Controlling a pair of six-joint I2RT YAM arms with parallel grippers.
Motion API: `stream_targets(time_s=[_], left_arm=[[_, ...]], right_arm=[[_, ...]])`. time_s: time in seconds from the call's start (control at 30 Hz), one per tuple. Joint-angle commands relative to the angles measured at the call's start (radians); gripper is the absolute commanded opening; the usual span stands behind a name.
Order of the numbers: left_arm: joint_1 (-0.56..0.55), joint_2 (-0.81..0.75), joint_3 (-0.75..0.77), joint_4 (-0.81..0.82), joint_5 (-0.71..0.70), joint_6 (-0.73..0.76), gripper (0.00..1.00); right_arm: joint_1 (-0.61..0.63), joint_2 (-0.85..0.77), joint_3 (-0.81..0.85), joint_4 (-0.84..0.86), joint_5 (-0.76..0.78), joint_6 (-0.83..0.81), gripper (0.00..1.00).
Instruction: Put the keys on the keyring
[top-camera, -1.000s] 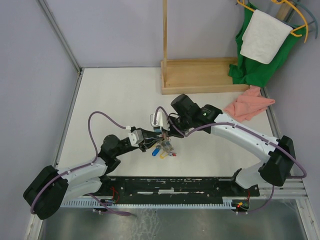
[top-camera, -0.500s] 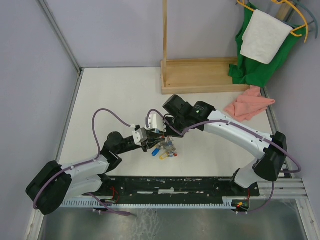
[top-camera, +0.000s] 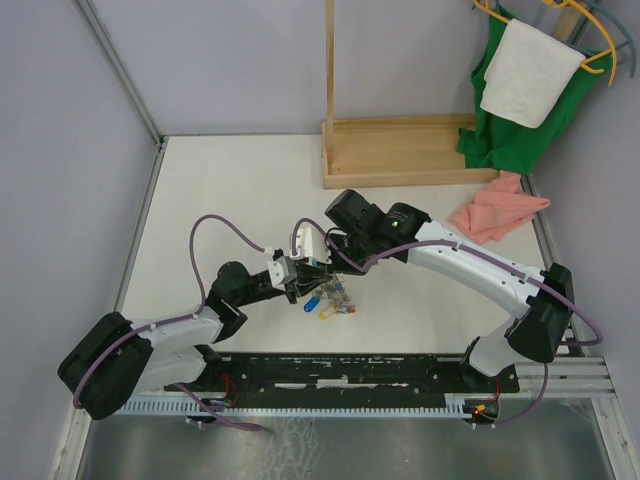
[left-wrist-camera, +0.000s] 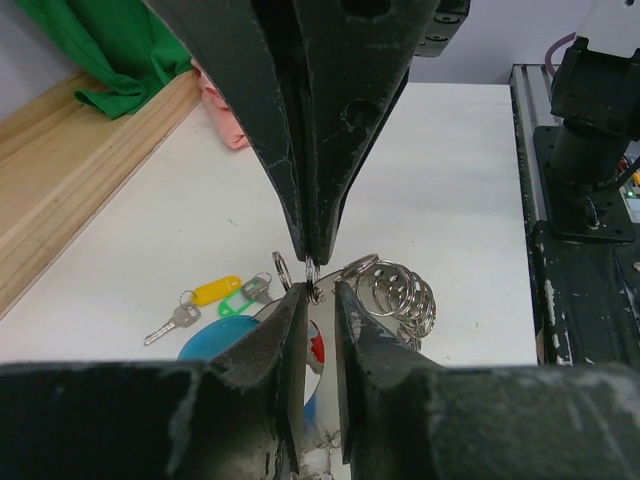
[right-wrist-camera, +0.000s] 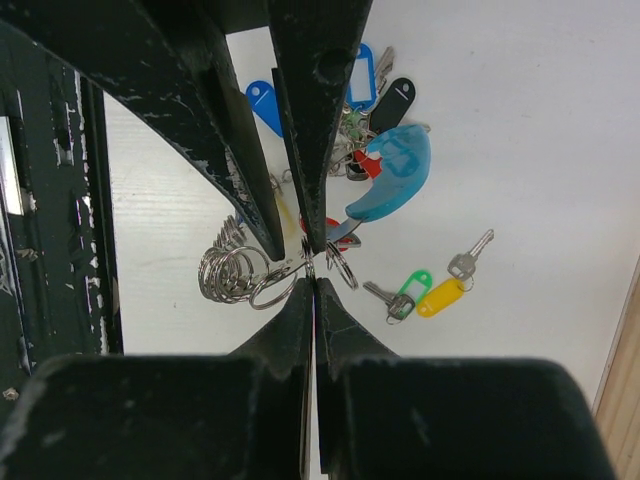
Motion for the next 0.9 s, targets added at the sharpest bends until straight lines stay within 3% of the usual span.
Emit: stream_targets(time_s=[0.0, 0.17, 0.33, 0.47, 0.57, 0.63, 0.87], left_arm=[[0.002, 0.009, 0.04, 0.081, 0.003, -0.028, 0.21], [0.002, 0.021, 0.042, 0.082, -0.012, -0.035, 0.03], [0.001, 0.022, -0.008, 0.171, -0.054, -0.049, 0.03], [0.002, 0.026, -0.046, 0.275, -0.079, -0.068, 0.03], [0.002, 0.035, -0.054, 0.308, -0.075, -0.079, 0.03], [0.002, 0.051, -0.07, 0.377, -0.069, -0.094, 0.03], [0.002, 0.071, -0.072, 0.41, -0.055, -0.101, 0.03]], right_arm=[[0.005, -0.012, 0.023, 0.061, -0.024, 0.007, 0.01], [0.005, -0.029, -0.009, 0.101, -0.043, 0.012, 0.02], [-0.034, -0.097, -0.093, 0.168, -0.057, 0.02, 0.2], [-0.122, -0.174, -0.175, 0.223, -0.175, 0.024, 0.32], [-0.18, -0.253, -0.3, 0.357, -0.285, 0.029, 0.38], [-0.232, -0.331, -0.425, 0.542, -0.415, 0.048, 0.36], [-0.245, -0.292, -0.458, 0.593, -0.504, 0.061, 0.32]])
